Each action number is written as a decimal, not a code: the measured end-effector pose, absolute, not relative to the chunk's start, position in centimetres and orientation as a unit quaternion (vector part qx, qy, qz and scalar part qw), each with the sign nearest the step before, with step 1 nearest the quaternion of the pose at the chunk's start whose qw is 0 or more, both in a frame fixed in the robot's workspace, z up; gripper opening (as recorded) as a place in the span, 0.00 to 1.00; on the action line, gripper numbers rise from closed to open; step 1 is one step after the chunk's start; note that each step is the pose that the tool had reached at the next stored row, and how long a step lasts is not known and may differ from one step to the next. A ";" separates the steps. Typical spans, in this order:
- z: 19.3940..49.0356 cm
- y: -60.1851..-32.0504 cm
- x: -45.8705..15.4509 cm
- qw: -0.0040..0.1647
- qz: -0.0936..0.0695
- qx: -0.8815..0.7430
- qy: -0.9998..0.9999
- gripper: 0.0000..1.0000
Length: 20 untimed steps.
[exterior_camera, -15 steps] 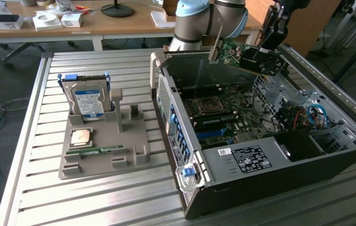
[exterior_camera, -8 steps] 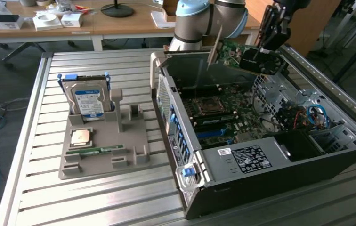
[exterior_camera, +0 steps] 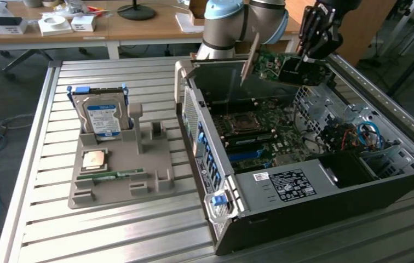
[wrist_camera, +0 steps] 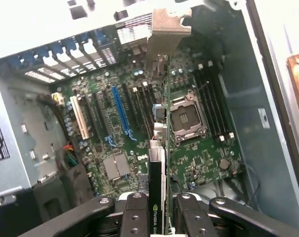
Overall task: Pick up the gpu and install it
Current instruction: 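Insert the gpu into the slot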
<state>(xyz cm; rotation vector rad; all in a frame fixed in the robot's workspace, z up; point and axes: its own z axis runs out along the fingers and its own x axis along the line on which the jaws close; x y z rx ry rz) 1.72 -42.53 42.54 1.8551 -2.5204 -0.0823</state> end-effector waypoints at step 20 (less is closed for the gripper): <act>42.5 -42.5 1.7 0.008 -0.025 0.675 -0.737 0.26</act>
